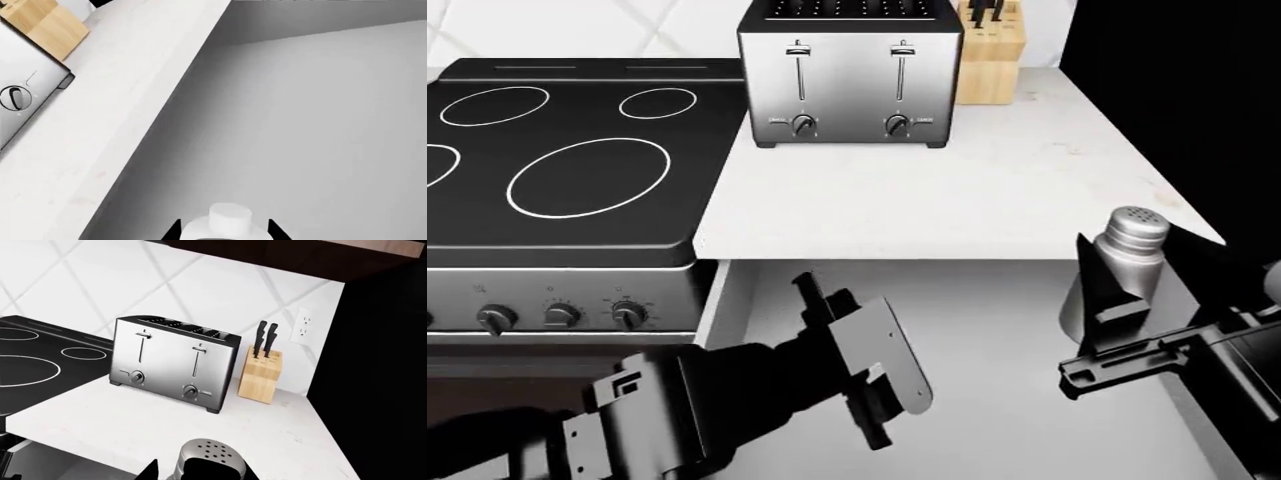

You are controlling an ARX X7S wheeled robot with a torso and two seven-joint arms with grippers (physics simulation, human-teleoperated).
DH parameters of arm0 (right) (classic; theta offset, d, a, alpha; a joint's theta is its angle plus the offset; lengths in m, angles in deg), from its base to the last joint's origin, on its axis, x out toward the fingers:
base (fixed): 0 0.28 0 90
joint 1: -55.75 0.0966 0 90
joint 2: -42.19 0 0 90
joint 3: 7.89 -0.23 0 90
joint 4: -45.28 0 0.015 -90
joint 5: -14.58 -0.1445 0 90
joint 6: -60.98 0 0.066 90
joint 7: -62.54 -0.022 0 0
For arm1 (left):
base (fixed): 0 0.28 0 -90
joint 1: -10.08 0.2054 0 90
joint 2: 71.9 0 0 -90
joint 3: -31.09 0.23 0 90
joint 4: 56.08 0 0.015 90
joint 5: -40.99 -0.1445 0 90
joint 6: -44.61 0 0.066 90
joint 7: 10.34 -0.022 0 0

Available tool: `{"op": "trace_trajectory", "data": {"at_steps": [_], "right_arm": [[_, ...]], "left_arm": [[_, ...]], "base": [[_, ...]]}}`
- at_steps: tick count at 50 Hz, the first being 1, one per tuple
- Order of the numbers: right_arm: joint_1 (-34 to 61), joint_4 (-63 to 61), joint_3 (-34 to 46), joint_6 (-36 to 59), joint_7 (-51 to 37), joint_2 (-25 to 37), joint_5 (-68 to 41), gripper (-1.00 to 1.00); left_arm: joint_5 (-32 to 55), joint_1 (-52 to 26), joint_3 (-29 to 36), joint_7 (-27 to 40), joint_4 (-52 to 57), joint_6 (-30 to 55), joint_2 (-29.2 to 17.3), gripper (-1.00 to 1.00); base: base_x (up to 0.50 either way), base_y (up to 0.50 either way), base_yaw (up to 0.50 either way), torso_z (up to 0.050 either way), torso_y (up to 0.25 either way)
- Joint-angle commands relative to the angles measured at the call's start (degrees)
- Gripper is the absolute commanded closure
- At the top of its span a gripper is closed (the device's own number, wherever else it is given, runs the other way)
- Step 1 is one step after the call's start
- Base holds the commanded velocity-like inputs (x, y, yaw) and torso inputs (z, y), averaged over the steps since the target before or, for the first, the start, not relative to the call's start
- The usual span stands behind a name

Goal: Pick and place the shaker into the drawer. Then close the cabinet.

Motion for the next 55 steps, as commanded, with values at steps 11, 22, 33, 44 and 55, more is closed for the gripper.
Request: {"op": "trace_trajectory", "data": {"at_steps": [11,22,33,44,55], "right_arm": [[-1.30,-0.01,-2.12,-3.19,0.07,-2.74,0.75,1.00],[-0.32,-0.01,2.12,-0.14,0.07,-1.47,2.42,1.00],[-0.53,0.00,2.17,0.05,0.06,1.26,0.32,1.00],[2.25,11.01,3.46,0.07,0.06,10.12,-2.88,1.00],[9.06,22.03,12.00,0.08,0.06,16.60,-13.95,1.00]], "left_arm": [[-2.55,1.68,1.50,0.75,-5.92,-1.74,1.77,-1.00],[8.59,-3.95,-11.82,7.02,5.88,2.06,-3.90,-1.00],[22.49,-0.26,-21.19,14.92,24.37,2.10,-15.64,-1.00],[29.85,4.89,-27.52,19.89,32.33,-3.67,-25.45,-1.00],[33.70,6.08,-30.30,21.94,33.03,-6.28,-28.29,-1.00]], "base": [[0.00,0.00,0.00,0.001,0.000],[0.00,0.00,0.00,0.000,0.000],[0.00,0.00,0.00,0.000,0.000],[0.00,0.00,0.00,0.000,0.000],[0.00,0.00,0.00,0.000,0.000]]}}
